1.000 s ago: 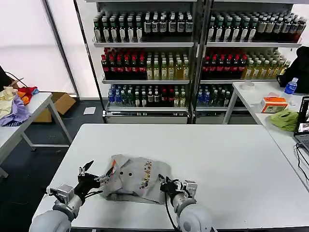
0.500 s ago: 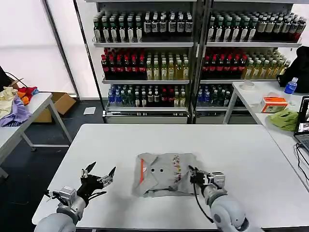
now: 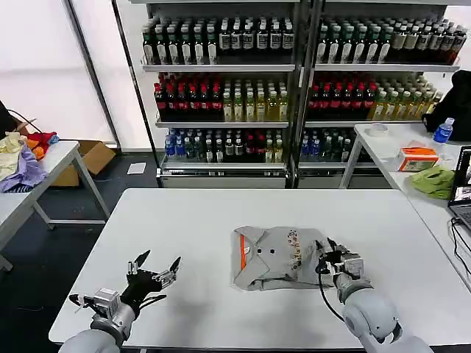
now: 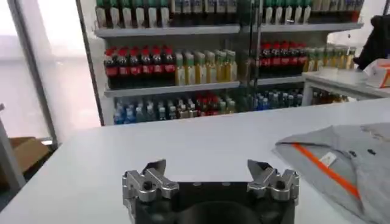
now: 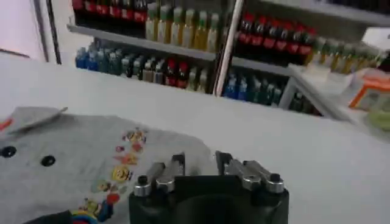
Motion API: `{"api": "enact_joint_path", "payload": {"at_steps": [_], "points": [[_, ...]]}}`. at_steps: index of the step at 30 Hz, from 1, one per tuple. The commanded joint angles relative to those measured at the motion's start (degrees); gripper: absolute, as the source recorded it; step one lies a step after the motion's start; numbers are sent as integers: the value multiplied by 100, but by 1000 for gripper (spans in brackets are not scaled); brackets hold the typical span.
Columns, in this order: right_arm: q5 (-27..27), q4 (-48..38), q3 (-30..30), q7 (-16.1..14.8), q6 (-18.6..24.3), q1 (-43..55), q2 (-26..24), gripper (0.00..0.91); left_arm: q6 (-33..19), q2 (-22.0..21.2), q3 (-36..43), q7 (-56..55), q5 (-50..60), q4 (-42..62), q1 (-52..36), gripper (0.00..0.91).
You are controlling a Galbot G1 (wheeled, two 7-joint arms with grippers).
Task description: Fold and organize the clothes.
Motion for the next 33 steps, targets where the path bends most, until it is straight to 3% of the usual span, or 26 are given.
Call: {"api": "enact_joint_path", "payload": {"at_steps": [1,8,16,33], "points": [[-573,1650,-184,-27,-76,-670,-121,907,79,-69,98,-24,5,-113,1,907],[263,1332,-865,223,-95,-564,-433,907,59,-169,165,-27,3,-5,66,907],[1065,698,-884,563,-91,-400,-21,907,44,-242,232,-17,4,26,95,907],[839,493,-894,776,-94,-545,88,907,32,-209,160,-9,-69,-42,166,907]]}}
